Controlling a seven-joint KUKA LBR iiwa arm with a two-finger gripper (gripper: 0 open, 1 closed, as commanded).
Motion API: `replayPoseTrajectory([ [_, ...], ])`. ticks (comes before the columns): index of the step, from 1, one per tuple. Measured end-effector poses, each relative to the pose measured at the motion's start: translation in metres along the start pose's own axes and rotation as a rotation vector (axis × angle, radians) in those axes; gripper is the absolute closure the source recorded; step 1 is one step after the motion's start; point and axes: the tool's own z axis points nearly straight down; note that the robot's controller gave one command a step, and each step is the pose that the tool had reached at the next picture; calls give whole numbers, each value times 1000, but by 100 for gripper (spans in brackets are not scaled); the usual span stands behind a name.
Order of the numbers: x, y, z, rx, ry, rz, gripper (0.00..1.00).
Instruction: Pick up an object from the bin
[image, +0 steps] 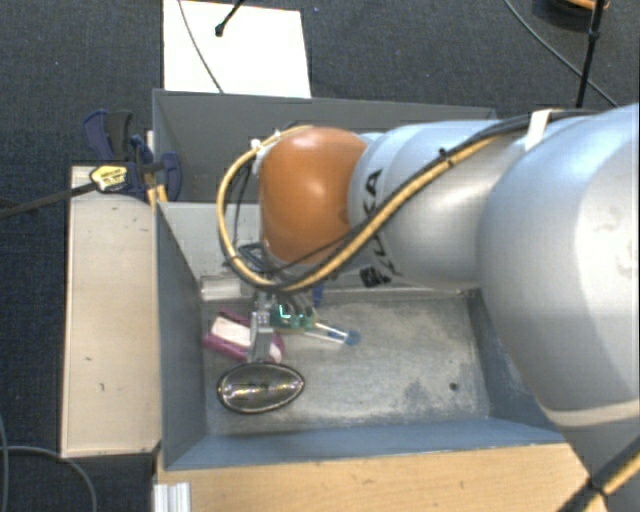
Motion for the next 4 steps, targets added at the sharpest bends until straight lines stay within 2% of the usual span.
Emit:
replayPoseTrajectory([
  [1, 2, -2, 75, -2, -4, 104, 0],
  [2, 16, 4, 42, -2, -7, 256, 0],
  [3, 13, -3, 41, -4, -10, 354, 0],
  [4, 10, 6, 70, -7, -14, 566, 0],
])
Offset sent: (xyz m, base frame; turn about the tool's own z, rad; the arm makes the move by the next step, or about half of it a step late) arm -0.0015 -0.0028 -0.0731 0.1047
